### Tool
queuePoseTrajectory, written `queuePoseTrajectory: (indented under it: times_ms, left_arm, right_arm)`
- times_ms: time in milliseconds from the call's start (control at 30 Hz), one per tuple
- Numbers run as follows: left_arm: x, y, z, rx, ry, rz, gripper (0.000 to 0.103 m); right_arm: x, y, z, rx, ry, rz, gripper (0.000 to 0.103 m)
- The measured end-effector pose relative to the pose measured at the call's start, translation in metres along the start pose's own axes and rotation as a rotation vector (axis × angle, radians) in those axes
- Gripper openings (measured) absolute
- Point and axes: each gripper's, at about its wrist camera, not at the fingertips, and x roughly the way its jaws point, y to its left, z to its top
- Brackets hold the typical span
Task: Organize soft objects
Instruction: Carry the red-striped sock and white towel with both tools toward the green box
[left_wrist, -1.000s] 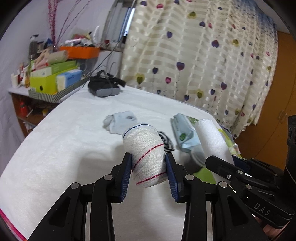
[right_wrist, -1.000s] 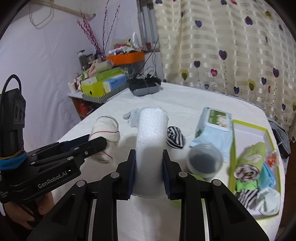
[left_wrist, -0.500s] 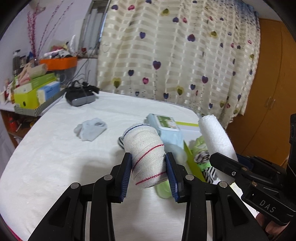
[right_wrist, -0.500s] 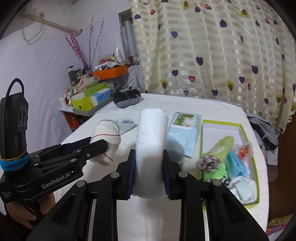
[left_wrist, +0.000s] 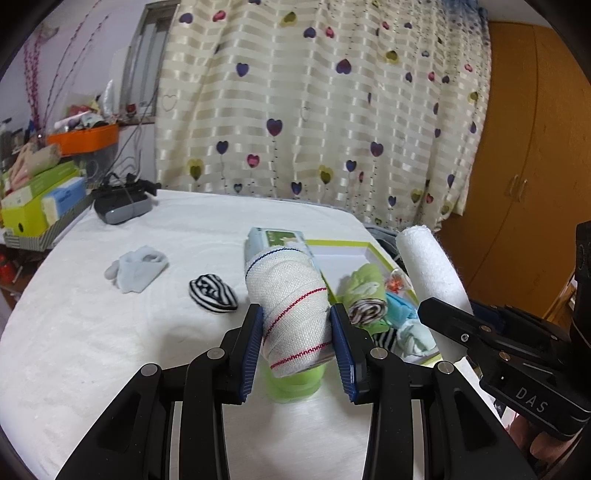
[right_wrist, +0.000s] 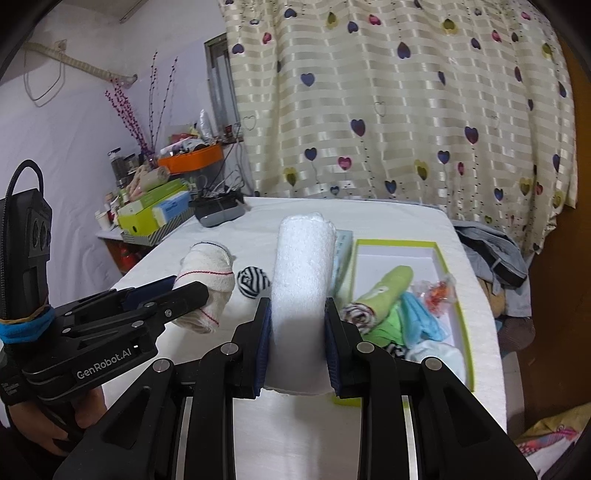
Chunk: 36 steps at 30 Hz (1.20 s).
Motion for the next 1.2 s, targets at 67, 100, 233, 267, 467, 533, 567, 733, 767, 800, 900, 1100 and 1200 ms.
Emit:
queuePoseTrajectory:
  times_ms: [67,100,233,267,467,533,567,733,767,800,900,1100,1200]
  left_arm:
    - [0.002,-0.003,0.001,0.005,0.003,-0.005,0.035]
    - [0.003,-0.006,0.001,0.009,0.005,-0.008,0.035]
    - [0.009,-0.014,0.002,0.025,0.011,-0.018,0.035]
    - [0.011,-0.016,0.003,0.028,0.012,-0.019,0.033]
    - [0.023,-0.032,0.006,0.065,0.012,-0.027,0.006]
    - [0.028,-0.031,0.007,0.063,0.035,-0.045,0.006]
    - [0.029,-0.028,0.007,0.054,0.036,-0.047,0.006]
    - [0.024,0.015,0.005,-0.017,0.039,0.028,0.012]
    - [0.024,0.023,0.002,-0.037,0.047,0.044,0.018]
    - [0.024,0.029,-0.005,-0.053,0.066,0.043,0.024]
    - [0.024,0.029,-0.026,-0.030,0.130,0.003,0.028]
    - [0.011,0.010,-0.061,0.016,0.221,-0.092,0.046]
    - [0.008,0.000,-0.078,0.025,0.265,-0.098,0.051]
  right_arm:
    - [-0.001,-0.005,0.000,0.008,0.000,-0.009,0.027]
    - [-0.001,-0.008,0.000,0.012,0.000,-0.013,0.027]
    - [-0.002,-0.018,-0.001,0.026,0.000,-0.027,0.027]
    - [-0.003,-0.021,-0.001,0.030,-0.001,-0.030,0.027]
    - [-0.003,-0.037,-0.002,0.053,0.001,-0.052,0.027]
    - [-0.001,-0.044,-0.003,0.066,0.007,-0.060,0.027]
    - [0.000,-0.047,-0.004,0.073,0.011,-0.062,0.027]
    - [0.000,-0.053,-0.007,0.082,0.010,-0.060,0.027]
    - [0.001,-0.054,-0.008,0.086,0.012,-0.058,0.027]
    - [0.003,-0.055,-0.008,0.089,0.014,-0.055,0.027]
    - [0.007,-0.053,-0.010,0.086,0.023,-0.039,0.027]
    - [0.010,-0.047,-0.016,0.073,0.040,-0.023,0.027]
    - [0.008,-0.043,-0.020,0.071,0.041,-0.015,0.027]
